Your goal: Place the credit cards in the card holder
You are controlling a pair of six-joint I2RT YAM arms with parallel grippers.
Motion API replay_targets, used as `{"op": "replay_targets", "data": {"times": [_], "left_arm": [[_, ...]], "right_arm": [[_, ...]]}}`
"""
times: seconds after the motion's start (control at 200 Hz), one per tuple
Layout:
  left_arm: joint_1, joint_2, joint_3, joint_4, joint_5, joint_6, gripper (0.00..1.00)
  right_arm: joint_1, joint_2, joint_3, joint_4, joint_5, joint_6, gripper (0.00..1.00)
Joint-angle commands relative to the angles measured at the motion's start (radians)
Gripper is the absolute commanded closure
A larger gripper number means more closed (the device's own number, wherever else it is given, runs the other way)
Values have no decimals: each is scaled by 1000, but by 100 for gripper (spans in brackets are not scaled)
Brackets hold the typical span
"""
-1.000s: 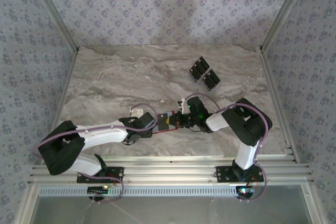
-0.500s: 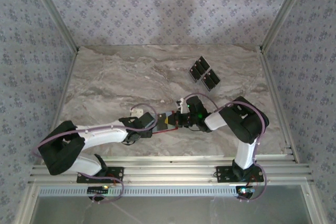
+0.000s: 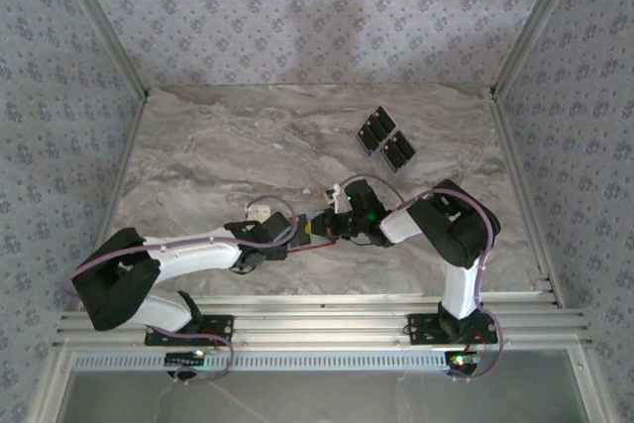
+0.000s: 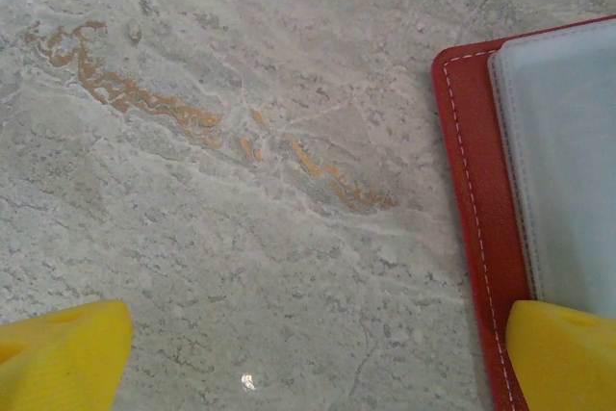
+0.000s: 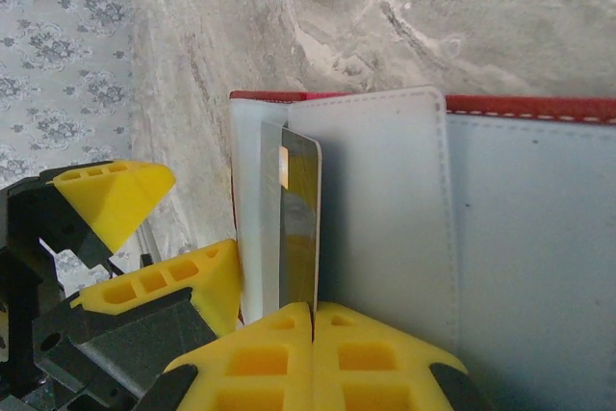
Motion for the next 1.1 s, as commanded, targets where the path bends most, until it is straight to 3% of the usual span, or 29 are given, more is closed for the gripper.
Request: {"op": "replay_targets", "data": {"times": [0.0,0.17,0.385,0.485,0.575,0.74,0.845,0.944,1.094], "left_arm": [[-1,25,-24,-66,4,6,0],[-1,16,-15,-70,4,6,0],[8,-65,10,-94,-2,2,0],[32,-106,16,-99,3,1,0],[54,-128,18,-99,7,4,0],[94,-119,18,-104,9,9,0],[106,-100,14,-95,11,12,0],[115,-80,11,-81,13,16,0],[121,-55,13,-63,13,19,0]], "right_arm": [[18,43,15,-105,19,-19,100],[18,21,36,-155,20,-28,100],[10,-71,103,-346,51,-93,67],[5,-114,142,-459,81,-141,58],[3,-142,173,-553,113,-181,56],[11,-156,247,-708,186,-255,60],[34,-143,304,-798,241,-311,70],[57,-121,347,-850,280,-341,86],[73,-84,385,-880,305,-360,92]]}}
